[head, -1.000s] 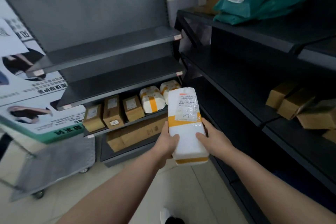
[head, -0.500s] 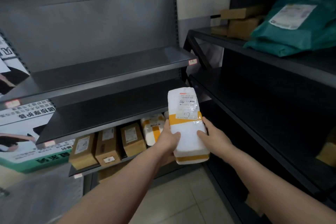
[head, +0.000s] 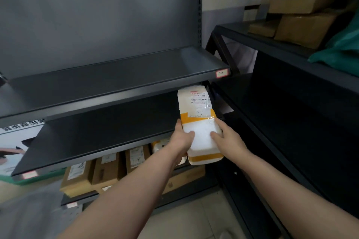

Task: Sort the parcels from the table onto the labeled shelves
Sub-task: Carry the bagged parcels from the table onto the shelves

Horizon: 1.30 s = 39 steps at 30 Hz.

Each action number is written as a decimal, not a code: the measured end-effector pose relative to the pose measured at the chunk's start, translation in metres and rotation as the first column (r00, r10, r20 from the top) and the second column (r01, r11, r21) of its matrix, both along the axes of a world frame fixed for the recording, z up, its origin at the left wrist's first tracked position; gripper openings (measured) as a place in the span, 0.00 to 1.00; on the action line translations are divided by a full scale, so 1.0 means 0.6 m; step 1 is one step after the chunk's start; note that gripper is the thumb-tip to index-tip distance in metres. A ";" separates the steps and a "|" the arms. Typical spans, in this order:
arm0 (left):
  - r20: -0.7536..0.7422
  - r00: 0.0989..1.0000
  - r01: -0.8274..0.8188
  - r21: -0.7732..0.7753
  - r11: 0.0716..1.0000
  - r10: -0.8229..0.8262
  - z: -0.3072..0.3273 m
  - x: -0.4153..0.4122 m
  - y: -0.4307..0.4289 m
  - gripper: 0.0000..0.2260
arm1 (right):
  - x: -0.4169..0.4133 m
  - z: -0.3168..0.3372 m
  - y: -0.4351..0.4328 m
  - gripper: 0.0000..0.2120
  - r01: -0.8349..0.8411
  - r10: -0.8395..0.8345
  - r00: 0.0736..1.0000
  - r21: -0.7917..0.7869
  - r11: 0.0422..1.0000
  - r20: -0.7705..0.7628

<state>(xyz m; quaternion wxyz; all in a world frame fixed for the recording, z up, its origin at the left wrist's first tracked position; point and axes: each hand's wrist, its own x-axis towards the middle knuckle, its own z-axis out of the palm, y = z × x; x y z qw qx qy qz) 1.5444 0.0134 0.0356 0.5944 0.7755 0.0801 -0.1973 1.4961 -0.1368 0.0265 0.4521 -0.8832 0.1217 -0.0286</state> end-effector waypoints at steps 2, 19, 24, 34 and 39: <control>-0.012 1.000 -0.023 -0.022 0.999 0.023 0.003 0.034 -0.010 0.30 | 0.044 0.003 -0.015 0.27 -0.021 0.021 1.000 0.014 1.000 0.006; 0.118 0.993 -0.041 0.184 0.982 0.020 -0.063 0.260 -0.106 0.30 | 0.312 -0.074 -0.114 0.22 -0.186 0.176 0.980 -0.119 0.975 -0.090; 0.099 0.995 -0.041 0.192 0.981 0.022 -0.070 0.283 -0.113 0.31 | 0.337 -0.080 -0.118 0.22 -0.160 0.146 0.982 -0.114 0.981 -0.122; 0.155 0.988 -0.047 0.241 0.969 0.010 -0.073 0.236 -0.070 0.21 | 0.266 -0.065 -0.115 0.22 -0.043 0.048 0.999 -0.224 0.974 0.014; 0.148 0.915 0.241 0.548 0.801 -0.376 -0.054 0.178 -0.024 0.13 | 0.151 -0.083 -0.090 0.22 -0.043 -0.041 0.985 -0.477 0.878 -0.166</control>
